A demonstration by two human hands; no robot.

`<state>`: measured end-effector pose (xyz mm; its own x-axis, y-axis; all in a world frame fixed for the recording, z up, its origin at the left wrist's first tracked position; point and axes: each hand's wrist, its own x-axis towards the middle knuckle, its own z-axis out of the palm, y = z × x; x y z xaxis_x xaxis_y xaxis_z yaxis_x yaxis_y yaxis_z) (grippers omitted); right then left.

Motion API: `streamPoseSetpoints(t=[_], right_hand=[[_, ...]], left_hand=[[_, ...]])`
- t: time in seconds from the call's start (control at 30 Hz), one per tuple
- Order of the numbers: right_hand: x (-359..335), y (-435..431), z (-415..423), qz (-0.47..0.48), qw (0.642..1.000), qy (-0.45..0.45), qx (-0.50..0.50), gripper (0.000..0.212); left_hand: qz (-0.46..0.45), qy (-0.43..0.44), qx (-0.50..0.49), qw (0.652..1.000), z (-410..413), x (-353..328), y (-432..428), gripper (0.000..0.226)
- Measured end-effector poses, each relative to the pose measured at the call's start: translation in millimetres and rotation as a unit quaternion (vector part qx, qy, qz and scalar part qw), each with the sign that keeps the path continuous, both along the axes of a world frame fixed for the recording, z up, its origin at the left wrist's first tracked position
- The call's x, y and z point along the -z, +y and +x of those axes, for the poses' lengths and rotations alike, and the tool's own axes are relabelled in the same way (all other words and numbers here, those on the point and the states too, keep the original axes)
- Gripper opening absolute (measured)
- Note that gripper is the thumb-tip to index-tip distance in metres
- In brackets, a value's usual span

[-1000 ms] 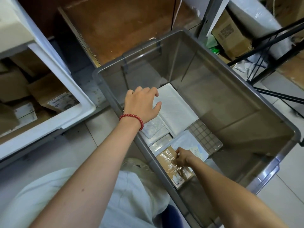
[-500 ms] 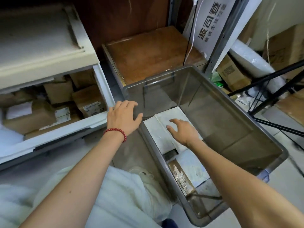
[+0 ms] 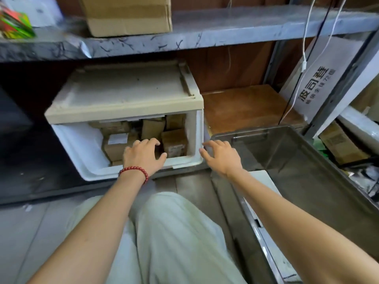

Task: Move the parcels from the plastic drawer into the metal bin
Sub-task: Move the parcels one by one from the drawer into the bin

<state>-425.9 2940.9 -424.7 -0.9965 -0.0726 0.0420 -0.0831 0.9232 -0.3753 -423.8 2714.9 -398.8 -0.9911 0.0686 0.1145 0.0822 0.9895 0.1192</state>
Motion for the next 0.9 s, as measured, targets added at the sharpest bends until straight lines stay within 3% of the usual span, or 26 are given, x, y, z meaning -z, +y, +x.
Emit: streamPoseSetpoints(t=[0.4,0.7,0.9], right_hand=[[-27,-131,-34,0.023,0.993,-0.061,-0.096,0.06],[17,-171,-56,-0.001,0.99,-0.092,-0.109,0.059],[34,-187,-87,-0.019,0.985,-0.091,-0.147,0.06]], left_hand=[[0.015,-0.047,-0.141,0.989,26,6,-102,0.053],[-0.001,-0.082,-0.142,0.986,4,26,-127,0.061],[0.056,-0.088,-0.144,0.984,-31,47,-132,0.064]])
